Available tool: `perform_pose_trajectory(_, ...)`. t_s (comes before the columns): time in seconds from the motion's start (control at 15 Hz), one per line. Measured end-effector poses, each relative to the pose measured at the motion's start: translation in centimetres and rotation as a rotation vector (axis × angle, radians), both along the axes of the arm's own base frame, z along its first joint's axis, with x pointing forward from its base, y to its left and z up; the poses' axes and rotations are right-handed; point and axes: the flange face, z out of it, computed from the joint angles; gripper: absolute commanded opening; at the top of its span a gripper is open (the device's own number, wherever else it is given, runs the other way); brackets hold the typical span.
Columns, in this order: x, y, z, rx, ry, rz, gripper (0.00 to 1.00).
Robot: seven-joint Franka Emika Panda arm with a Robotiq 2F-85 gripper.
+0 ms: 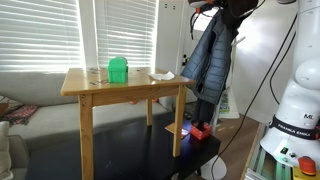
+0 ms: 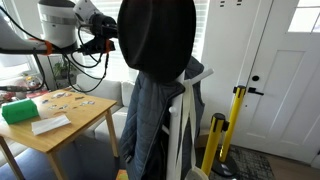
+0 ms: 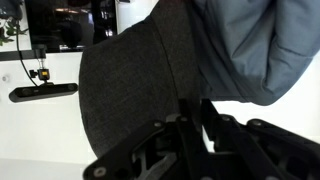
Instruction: Put the black hat on the brown table.
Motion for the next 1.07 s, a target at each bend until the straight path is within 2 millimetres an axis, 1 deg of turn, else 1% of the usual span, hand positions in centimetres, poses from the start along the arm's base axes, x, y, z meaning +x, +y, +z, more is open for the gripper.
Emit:
perform_pose_trajectory(0.33, -0.5, 0.0, 0.7, -0.045, 0.006, -0.040, 0.01)
perform_pose_trajectory(0.67, -1.4, 0.5, 3.3, -0.144, -0.035, -0.100, 0.01)
perform_pose_trajectory(0.87, -1.5, 1.9, 4.6, -0.173, -0.045, -0.101, 0.01)
perform_pose_trajectory(0.93, -1.4, 2.7, 4.7, -0.165, -0.036, -0.083, 0.01)
perform_pose_trajectory(1.07, -1.0, 4.9, 4.9, -0.130, -0.007, -0.032, 0.01)
